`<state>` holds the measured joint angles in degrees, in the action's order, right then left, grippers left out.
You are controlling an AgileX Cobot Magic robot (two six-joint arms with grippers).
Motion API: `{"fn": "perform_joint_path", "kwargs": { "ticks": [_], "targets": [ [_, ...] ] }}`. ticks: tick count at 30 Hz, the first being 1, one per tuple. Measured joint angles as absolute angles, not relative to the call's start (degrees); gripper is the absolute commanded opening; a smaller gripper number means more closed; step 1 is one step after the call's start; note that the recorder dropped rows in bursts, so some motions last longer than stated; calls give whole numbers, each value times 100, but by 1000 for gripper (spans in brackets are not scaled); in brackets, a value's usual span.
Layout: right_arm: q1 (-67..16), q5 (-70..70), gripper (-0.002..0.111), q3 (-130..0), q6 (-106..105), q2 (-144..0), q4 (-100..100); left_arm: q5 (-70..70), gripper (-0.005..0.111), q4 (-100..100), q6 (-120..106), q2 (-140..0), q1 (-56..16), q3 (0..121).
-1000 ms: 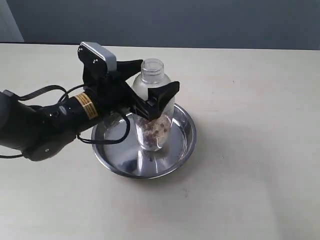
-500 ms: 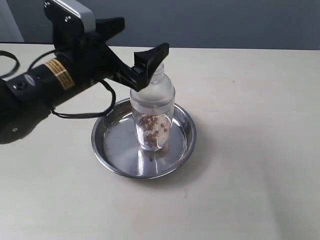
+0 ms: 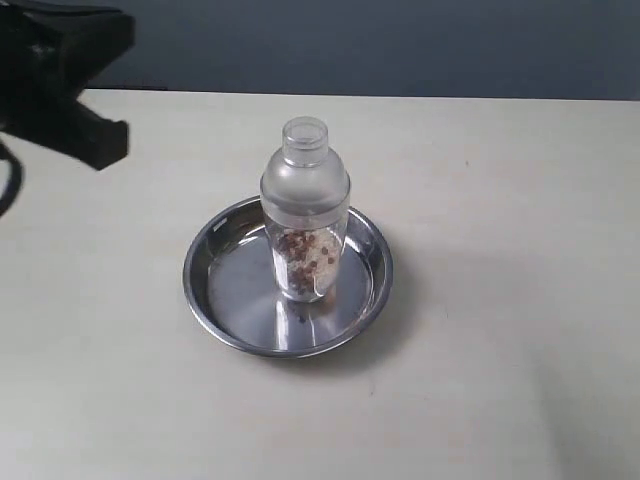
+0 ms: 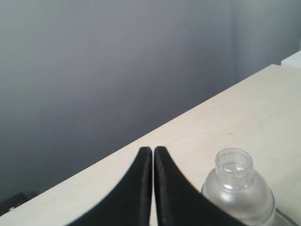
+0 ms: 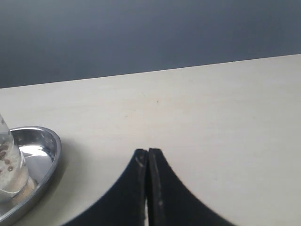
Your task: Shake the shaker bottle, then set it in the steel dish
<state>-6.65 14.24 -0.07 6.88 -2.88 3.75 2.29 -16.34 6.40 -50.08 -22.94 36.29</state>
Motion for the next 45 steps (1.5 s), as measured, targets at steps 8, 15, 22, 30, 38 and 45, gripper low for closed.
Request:
{"fn": "perform_joint_path", "kwargs": {
  "ticks": [8,15,22,30,38,45],
  "targets": [
    [-665,1424,-1,-7,688,-288,376,-742,0,-1632,723,-2567,-2294,2642],
    [-665,1424,-1,-7,688,-288,376,-2480,0,-1499,908,-1377,-2294,2519],
    [-665,1424,-1,-7,688,-288,376,-3151,0,-1420,958,-1106,-2294,2459],
    [-665,1434,-1,-7,688,-288,376,-1721,0,-95,909,-46,-1384,867],
    [-665,1434,-1,-7,688,-288,376,-1784,0,1090,-309,-23,-459,292],
    [-665,1434,-1,-7,688,-288,376,-1748,0,1043,-333,-23,-456,29]
  ]
}}
